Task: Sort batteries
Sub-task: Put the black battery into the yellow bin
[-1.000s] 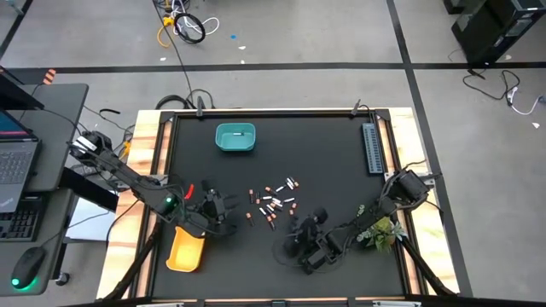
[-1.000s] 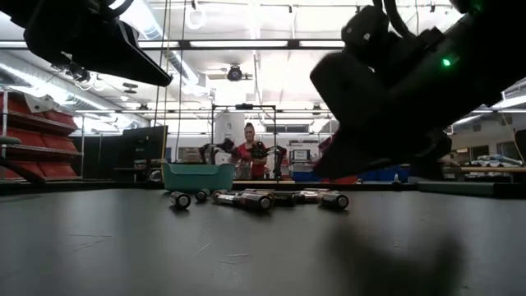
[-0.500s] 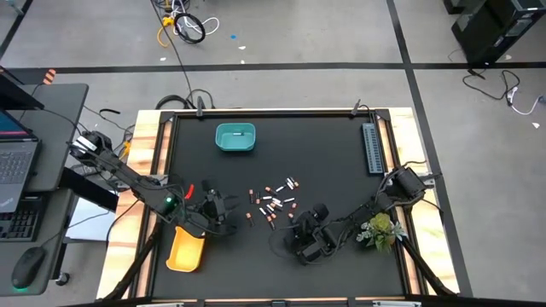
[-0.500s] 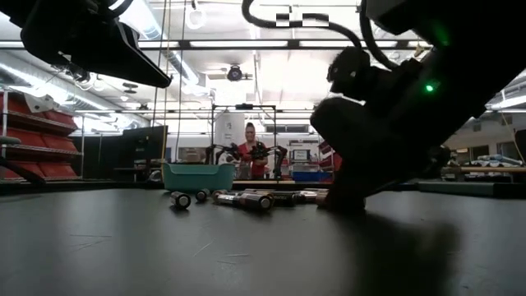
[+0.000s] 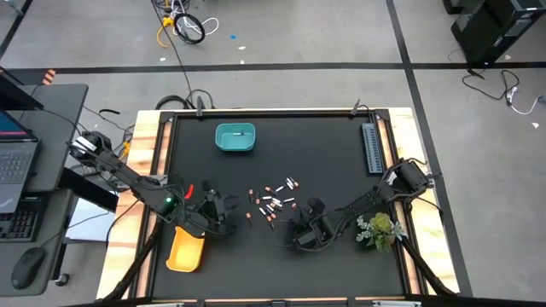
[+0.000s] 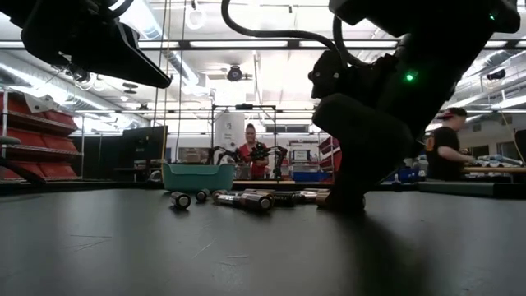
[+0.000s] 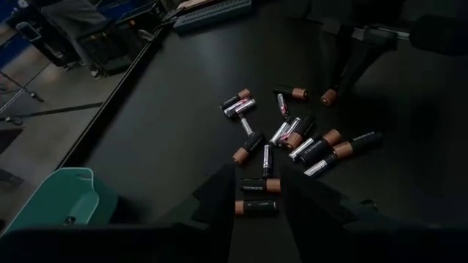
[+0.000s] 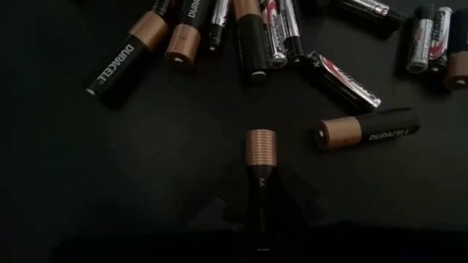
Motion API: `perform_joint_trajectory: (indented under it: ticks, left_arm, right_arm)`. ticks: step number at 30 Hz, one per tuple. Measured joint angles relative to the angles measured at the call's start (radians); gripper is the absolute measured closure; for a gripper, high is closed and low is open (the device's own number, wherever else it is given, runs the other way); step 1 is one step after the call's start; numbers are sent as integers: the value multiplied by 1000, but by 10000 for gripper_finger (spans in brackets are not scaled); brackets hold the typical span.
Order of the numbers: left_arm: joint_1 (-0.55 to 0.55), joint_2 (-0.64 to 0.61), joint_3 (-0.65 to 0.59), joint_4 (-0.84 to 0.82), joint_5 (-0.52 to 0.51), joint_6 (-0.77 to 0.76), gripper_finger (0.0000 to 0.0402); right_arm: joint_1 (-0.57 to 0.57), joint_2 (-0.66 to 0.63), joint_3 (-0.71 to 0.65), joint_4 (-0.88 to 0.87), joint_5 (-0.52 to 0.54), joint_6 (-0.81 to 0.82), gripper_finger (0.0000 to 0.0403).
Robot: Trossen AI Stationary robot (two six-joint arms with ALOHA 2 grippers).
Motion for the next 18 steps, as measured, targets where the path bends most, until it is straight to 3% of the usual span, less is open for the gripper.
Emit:
perform_joint_trajectory:
  ticks: [11, 18]
  left_arm:
    - [0, 45, 0, -4, -8, 32, 277]
    - [46, 79, 0, 59, 32, -30, 277]
  right_arm:
    - [1, -79, -12, -8, 39, -156, 373]
    - [-9, -126, -12, -7, 83, -263, 373]
